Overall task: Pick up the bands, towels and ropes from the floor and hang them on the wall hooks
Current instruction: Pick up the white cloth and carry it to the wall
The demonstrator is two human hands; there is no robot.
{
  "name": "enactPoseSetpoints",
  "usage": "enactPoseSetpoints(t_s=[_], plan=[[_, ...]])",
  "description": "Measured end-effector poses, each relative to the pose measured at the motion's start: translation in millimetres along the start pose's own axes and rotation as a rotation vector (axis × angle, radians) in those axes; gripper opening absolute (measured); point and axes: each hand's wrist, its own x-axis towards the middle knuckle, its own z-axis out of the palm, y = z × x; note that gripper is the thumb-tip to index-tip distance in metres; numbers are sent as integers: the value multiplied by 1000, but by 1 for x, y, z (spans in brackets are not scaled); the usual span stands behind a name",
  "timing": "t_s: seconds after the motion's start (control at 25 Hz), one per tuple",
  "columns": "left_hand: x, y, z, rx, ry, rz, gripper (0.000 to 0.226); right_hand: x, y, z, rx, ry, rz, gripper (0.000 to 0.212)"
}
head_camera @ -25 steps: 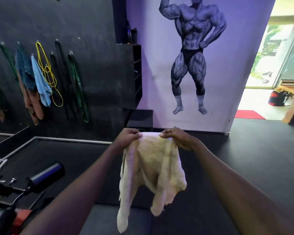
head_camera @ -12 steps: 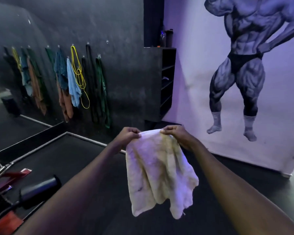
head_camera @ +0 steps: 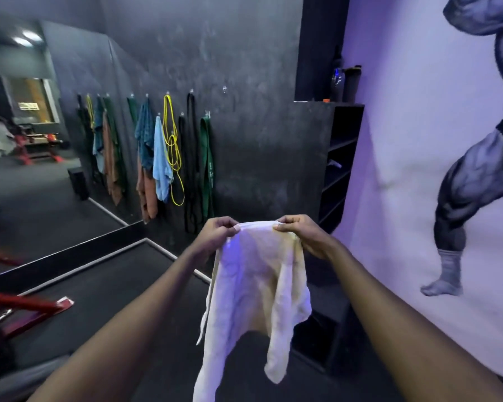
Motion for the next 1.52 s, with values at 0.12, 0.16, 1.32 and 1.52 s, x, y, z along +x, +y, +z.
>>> enactPoseSetpoints(t_s=[0.12, 0.16, 1.32, 1.52], plan=[[79, -9, -8, 6, 52, 23, 15, 92, 4, -20, 6, 11, -31, 5], [108, -14, -12, 10, 70, 38, 14, 124, 6, -28, -3, 5, -45, 3], [814, -75, -250, 54, 410, 443, 18, 862, -118, -71, -339, 341, -591, 12], [905, -36, -276, 33, 282, 523, 7, 942, -161, -83, -392, 392, -537, 26]])
